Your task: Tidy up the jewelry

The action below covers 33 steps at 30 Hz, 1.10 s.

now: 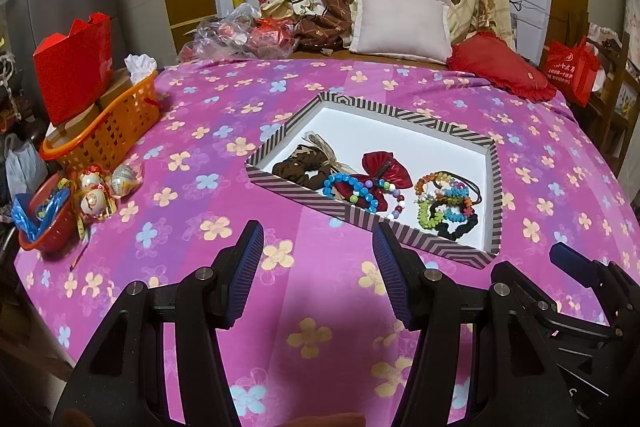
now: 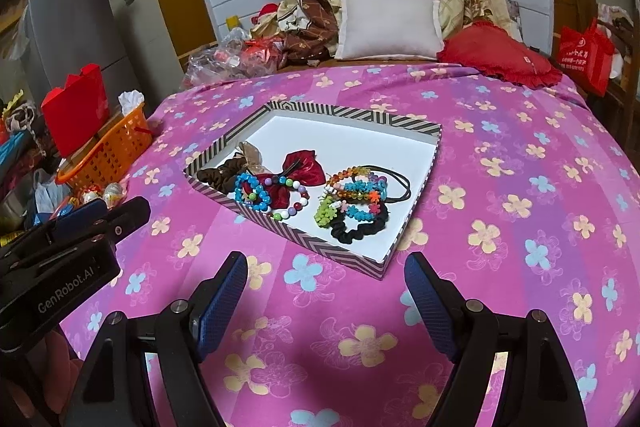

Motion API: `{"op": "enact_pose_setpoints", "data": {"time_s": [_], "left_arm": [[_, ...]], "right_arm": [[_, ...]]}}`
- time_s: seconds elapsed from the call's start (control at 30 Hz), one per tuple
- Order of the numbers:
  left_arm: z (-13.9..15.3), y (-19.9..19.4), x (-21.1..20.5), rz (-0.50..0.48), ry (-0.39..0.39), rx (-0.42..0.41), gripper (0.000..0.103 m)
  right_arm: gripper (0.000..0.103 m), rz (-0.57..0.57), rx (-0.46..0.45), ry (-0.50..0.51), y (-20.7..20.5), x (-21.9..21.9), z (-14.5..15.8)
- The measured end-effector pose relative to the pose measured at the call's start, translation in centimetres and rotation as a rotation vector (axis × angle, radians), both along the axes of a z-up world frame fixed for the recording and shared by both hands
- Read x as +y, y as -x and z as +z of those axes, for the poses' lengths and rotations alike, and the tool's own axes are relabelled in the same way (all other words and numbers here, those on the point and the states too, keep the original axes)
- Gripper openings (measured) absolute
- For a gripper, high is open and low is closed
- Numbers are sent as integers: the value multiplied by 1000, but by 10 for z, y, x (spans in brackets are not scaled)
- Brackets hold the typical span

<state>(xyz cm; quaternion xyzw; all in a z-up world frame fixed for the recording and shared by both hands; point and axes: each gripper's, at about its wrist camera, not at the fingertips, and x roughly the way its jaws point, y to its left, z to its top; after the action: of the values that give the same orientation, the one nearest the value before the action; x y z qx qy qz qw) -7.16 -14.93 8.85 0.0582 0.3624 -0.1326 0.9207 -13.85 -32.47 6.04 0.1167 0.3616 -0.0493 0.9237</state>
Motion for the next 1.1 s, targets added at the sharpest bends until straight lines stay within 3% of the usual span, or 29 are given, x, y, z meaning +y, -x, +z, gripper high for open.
{"op": "enact_pose_setpoints", "data": {"time_s": [0.8,1.1], "left_arm": [[-4,-12,5,-4,-13,15,57],[-12,-17,-11,-4,-24,22,57]], "right_arm": [[79,-7,30,-15,-10,-8,-14],[79,-7,39,-16,-14,-10,-18]]}}
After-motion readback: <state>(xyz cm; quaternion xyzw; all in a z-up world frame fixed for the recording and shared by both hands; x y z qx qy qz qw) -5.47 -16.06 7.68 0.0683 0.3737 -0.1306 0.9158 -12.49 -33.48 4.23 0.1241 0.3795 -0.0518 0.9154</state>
